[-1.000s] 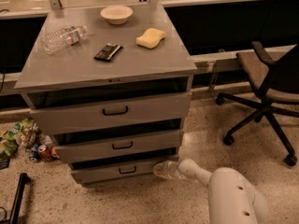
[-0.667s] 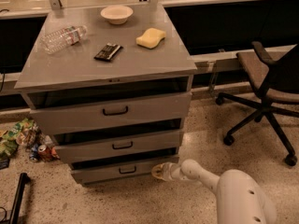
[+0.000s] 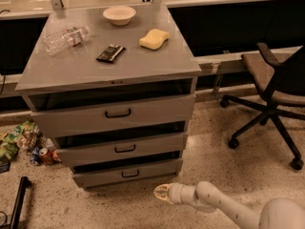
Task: Close bottom drawer
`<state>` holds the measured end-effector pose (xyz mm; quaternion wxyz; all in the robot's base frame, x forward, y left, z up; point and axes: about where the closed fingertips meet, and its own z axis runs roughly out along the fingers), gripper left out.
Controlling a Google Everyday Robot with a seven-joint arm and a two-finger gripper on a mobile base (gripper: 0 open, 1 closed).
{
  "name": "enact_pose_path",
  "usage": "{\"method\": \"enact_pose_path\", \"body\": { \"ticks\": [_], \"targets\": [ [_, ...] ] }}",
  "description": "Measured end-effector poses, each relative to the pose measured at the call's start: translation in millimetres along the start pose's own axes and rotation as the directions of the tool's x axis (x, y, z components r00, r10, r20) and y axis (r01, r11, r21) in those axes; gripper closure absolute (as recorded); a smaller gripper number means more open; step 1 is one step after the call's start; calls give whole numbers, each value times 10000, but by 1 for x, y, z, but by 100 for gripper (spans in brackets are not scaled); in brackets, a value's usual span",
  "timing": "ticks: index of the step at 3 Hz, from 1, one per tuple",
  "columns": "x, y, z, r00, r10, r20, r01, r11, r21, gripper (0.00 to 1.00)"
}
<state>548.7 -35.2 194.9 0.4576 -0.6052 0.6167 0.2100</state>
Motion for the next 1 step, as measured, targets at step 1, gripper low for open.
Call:
{"method": "enact_pose_path", "body": {
  "ticks": [1],
  "targets": [
    [0, 5, -3, 10000, 84, 30, -84, 10000, 11, 82]
  ]
}}
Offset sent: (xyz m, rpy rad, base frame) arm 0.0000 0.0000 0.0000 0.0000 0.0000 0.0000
